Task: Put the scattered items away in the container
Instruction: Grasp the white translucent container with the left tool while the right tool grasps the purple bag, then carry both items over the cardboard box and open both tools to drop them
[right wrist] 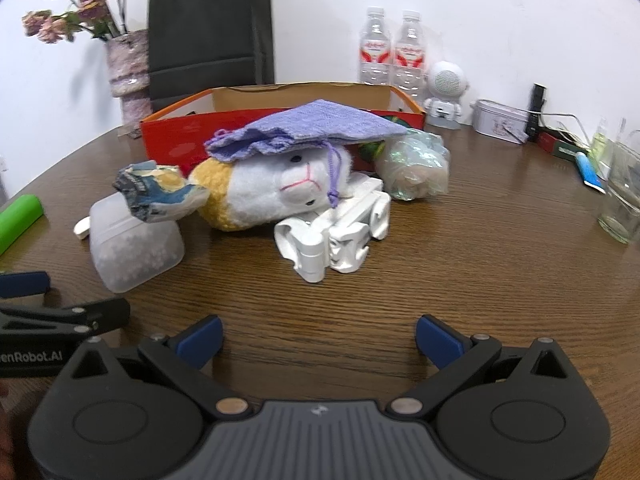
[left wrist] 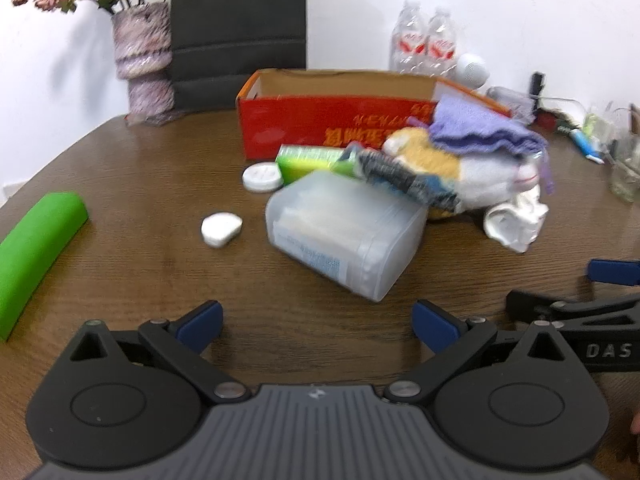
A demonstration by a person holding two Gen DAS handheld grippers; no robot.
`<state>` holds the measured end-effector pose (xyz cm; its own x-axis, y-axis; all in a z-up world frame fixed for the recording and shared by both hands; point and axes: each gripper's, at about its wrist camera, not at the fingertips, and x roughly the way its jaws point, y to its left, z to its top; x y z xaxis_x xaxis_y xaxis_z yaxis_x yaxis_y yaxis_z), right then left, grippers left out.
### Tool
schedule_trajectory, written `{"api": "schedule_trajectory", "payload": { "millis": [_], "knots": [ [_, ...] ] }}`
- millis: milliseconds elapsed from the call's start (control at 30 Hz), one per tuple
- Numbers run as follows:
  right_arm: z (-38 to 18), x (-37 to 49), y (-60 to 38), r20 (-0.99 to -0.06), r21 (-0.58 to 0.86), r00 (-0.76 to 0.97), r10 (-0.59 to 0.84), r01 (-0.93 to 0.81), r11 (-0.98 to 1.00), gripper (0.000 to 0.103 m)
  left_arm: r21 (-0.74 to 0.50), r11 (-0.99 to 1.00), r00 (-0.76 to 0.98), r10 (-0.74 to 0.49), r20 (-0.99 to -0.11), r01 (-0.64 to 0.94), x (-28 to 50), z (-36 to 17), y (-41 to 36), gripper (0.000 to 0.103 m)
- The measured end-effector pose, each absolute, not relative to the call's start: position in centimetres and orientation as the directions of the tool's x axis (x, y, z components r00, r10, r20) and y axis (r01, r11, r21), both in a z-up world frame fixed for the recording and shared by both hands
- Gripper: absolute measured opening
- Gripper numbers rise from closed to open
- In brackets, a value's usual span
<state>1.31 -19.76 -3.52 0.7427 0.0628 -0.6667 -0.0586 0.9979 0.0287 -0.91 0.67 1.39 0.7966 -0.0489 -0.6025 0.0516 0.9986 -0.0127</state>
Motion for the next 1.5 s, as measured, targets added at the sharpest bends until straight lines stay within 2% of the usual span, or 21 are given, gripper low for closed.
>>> {"api": "schedule_trajectory", "payload": {
  "millis": [67,133,233,333,400,433,467,500,533,567,600,667,867,1000,1067,1133,1200,1300,1400,1500],
  "knots": [
    [-2.6,1.0,-20.6,-0.662,0.095,0.741,0.113,-0.066,0.993,0.102,-0.040,0.996,0.822,-0.092,-0.563,0.085,-1.0,2.8,1.7,0.103],
    [-0.7,0.6,-22.2,-0.591,0.205,0.783,0.195,-0.088,0.975,0.102,-0.069,0.985,0.827,-0.172,-0.536,0.160,-0.2,4.4,2.7,0.103],
    [2.2,2.7,-23.5,-0.499,0.305,0.825,0.266,-0.120,0.945,0.102,-0.066,0.953,0.769,-0.280,-0.575,0.297,3.2,4.3,2.4,0.103],
    [2.7,7.7,-23.9,-0.507,0.347,0.813,0.285,-0.110,0.932,0.102,0.055,0.940,0.737,-0.227,-0.636,0.337,5.8,2.9,0.2,0.103],
    [1.9,11.0,-24.1,-0.547,0.387,0.777,0.311,-0.095,0.917,0.100,0.146,0.925,0.758,-0.189,-0.624,0.350,6.4,2.3,-0.9,0.103],
    [1.6,12.2,-24.1,-0.561,0.401,0.764,0.318,-0.085,0.912,0.093,0.165,0.916,0.761,-0.193,-0.619,0.367,6.6,2.1,-1.2,0.103],
    [1.1,13.1,-24.1,-0.562,0.419,0.758,0.330,-0.083,0.904,0.078,0.164,0.908,0.756,-0.209,-0.620,0.385,6.8,1.9,-1.2,0.103],
    [0.7,13.8,-24.1,-0.557,0.432,0.758,0.341,-0.086,0.898,0.068,0.146,0.907,0.752,-0.228,-0.619,0.395,6.9,1.6,-1.0,0.098],
    [0.4,14.3,-24.1,-0.556,0.436,0.758,0.341,-0.084,0.896,0.045,0.120,0.917,0.756,-0.234,-0.611,0.380,6.8,1.6,-0.7,0.090],
    [0.2,14.4,-24.1,-0.562,0.434,0.757,0.333,-0.072,0.898,0.020,0.101,0.930,0.763,-0.226,-0.606,0.355,6.5,1.7,-0.4,0.089],
    [0.2,14.4,-24.0,-0.563,0.430,0.760,0.326,-0.068,0.900,0.010,0.086,0.937,0.763,-0.220,-0.607,0.339,6.0,2.0,-0.2,0.087],
    [1.1,13.2,-24.1,-0.524,0.420,0.786,0.328,-0.097,0.902,0.004,0.067,0.937,0.769,-0.238,-0.593,0.342,4.7,2.8,0.1,0.084],
    [7.3,10.5,-24.8,-0.380,0.374,0.853,0.358,-0.213,0.903,0.003,0.005,0.956,0.833,-0.252,-0.493,0.292,2.3,7.6,1.8,0.083],
    [10.9,13.6,-25.5,-0.354,0.311,0.878,0.321,-0.213,0.926,0.003,-0.005,0.971,0.882,-0.221,-0.416,0.241,5.5,12.6,3.0,0.084],
    [11.6,17.2,-25.9,-0.382,0.291,0.876,0.293,-0.187,0.938,0.003,0.029,0.980,0.899,-0.171,-0.403,0.199,9.8,14.6,2.5,0.084],
    [11.0,21.6,-25.9,-0.447,0.289,0.853,0.269,-0.147,0.946,0.003,0.061,0.987,0.889,-0.106,-0.445,0.148,16.0,14.8,1.2,0.084],
    [9.6,26.3,-25.3,-0.530,0.285,0.806,0.265,-0.125,0.950,0.003,0.090,0.992,0.856,-0.029,-0.516,0.088,22.3,13.6,-0.2,0.084],
    [7.4,31.1,-25.5,-0.556,0.392,0.745,0.368,-0.155,0.907,0.002,0.182,0.983,0.819,0.115,-0.562,-0.014,29.8,10.6,-2.0,0.084],
    [5.1,34.9,-26.4,-0.602,0.400,0.723,0.341,-0.097,0.911,0.005,0.210,0.978,0.744,0.136,-0.654,0.006,34.2,7.9,-2.3,0.085],
    [2.9,37.8,-26.8,-0.730,0.302,0.652,0.207,0.036,0.953,0.033,0.220,0.975,0.704,0.162,-0.692,-0.008,35.9,6.4,-1.8,0.089]
  ]
}}
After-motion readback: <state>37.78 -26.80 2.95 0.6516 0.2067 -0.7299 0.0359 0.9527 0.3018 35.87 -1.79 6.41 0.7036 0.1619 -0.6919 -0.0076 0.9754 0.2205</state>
